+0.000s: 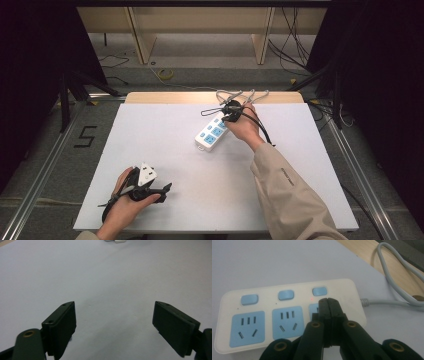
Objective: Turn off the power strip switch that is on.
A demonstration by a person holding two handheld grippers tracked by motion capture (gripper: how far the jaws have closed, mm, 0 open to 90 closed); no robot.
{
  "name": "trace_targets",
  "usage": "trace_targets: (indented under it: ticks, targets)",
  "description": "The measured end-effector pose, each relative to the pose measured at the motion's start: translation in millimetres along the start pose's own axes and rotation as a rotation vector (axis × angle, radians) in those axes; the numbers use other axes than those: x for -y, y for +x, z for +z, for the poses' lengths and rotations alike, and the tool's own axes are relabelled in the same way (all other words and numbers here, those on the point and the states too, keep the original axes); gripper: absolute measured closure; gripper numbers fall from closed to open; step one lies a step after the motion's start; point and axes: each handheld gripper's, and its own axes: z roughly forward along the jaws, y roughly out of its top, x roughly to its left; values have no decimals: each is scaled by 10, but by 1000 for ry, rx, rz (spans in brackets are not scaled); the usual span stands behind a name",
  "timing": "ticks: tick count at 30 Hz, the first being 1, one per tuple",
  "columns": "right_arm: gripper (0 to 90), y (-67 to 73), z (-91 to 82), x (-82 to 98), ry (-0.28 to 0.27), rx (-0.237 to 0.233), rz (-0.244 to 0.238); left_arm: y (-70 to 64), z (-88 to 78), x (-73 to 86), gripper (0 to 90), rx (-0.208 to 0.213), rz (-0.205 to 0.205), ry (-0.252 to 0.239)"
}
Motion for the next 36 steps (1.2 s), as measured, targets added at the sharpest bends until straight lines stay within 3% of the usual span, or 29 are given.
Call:
trace_targets:
  ticks: [16,27,36]
  targets:
    - [900,45,127,-147,-12,-16,11,5,-8,3,188,1,2,1]
    - [900,-2,211,-173,0,-6,30,5,-9,4,188,2,1,-2]
    - [900,18,256,-218,5,-11,18,4,-10,3,188,3,1,-2]
